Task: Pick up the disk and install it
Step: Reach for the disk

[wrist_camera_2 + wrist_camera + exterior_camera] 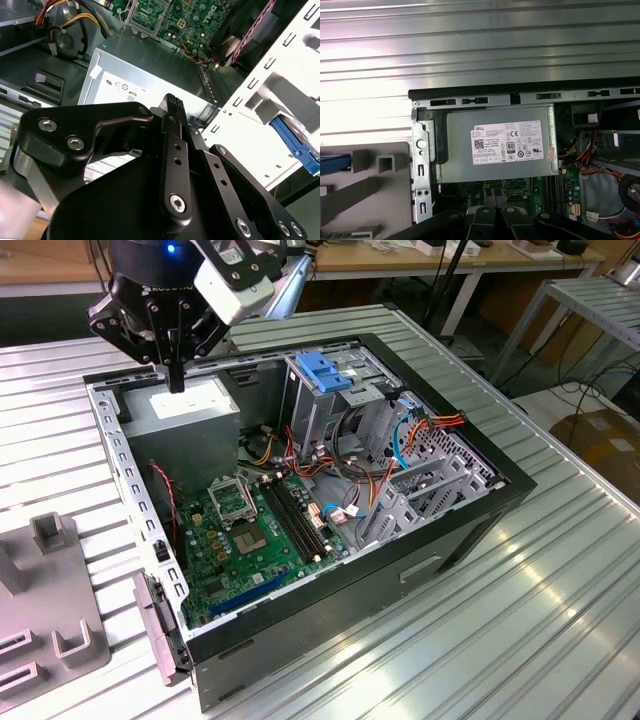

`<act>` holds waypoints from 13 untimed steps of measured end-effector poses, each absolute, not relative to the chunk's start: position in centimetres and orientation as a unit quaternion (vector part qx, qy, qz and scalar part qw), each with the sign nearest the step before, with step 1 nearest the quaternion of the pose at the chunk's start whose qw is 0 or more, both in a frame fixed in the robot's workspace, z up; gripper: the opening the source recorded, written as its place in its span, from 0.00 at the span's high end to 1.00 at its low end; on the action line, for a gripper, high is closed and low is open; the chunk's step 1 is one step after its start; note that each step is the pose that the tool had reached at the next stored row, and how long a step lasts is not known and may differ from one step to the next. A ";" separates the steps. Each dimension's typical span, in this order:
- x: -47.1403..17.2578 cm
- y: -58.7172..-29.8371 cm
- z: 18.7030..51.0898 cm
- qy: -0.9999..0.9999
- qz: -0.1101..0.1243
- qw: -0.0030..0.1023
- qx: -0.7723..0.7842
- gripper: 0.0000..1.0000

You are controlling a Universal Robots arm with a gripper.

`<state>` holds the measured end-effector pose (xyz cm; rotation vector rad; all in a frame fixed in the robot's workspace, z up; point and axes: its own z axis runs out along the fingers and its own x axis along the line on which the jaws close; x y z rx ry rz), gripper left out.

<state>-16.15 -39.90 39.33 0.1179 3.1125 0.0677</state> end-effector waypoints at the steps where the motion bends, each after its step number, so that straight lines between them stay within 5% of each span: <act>1: -16.3 -39.9 39.3 0.999 0.022 0.013 0.038 0.89; 13: -18.9 -39.8 39.3 0.999 0.022 0.013 0.038 0.89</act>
